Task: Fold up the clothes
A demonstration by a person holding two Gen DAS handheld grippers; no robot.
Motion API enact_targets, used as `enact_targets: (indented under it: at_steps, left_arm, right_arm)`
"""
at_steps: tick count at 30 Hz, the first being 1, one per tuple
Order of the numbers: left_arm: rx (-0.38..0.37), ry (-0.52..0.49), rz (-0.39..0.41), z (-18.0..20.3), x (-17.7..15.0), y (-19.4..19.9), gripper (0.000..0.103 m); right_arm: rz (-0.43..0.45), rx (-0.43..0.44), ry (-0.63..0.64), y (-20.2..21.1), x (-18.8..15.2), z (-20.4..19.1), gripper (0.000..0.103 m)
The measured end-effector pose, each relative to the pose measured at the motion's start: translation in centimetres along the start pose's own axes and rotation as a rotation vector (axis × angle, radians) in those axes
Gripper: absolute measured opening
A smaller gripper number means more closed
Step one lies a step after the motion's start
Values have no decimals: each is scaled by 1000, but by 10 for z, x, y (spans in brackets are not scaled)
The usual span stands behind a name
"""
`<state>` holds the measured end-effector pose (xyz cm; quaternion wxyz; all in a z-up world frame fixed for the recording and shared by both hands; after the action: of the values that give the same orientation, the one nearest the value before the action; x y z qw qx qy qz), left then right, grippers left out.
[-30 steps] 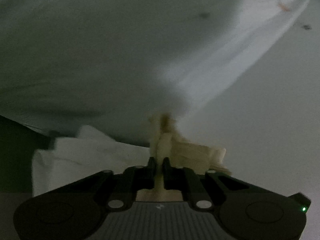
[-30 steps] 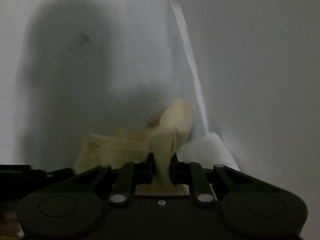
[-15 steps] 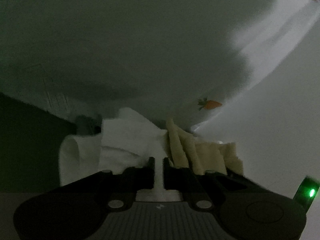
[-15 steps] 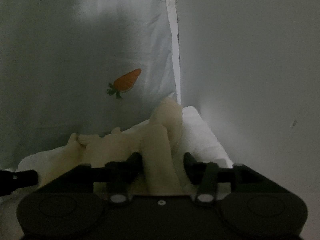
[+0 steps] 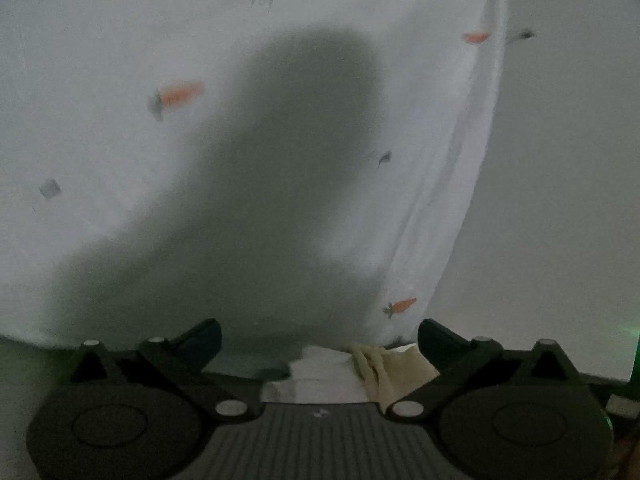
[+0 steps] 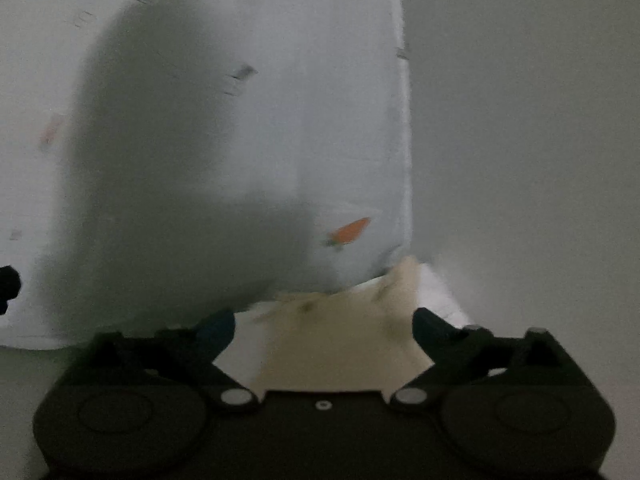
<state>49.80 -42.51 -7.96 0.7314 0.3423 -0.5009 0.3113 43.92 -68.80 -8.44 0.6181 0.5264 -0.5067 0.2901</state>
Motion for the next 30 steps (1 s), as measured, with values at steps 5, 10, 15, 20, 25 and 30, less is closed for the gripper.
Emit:
enact_targets:
  at_steps: [5,10,15,20,25,30]
  left_arm:
    - [72,-51,60,8,4,89,103]
    - [160,-11,147,-2,5,171,103]
    - [299,10,164,-26,9,239,103]
    - [359,37,70,-65,10,299,103]
    - [391,-50,-49,-97,-3,364,103]
    - [385,-50,-108,-128,-25,428,103]
  right_arm:
    - [36,146,68,74,-9,-60,103]
    - [66,242,101,145,-27,-115,103]
    - [58,299,156,195,-48,-167,103]
    - [56,308,155,243,-68,-215,103]
    - [20,271,93,284,-97,-259,103]
    - [-18,282,98,337,-130,-310,103]
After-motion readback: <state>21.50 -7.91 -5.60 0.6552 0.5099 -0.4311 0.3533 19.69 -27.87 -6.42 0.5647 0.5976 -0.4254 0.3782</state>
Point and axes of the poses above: each gripper's, at about its wrist camera, not at the fingertips, and y roughly against the way its jaws point, z to its right, x to its top, the point moved 5 cm from there along -y, roughly the way its jaws point, and after that the axes turned 2 degrees about -x, right-handed, at the moved point
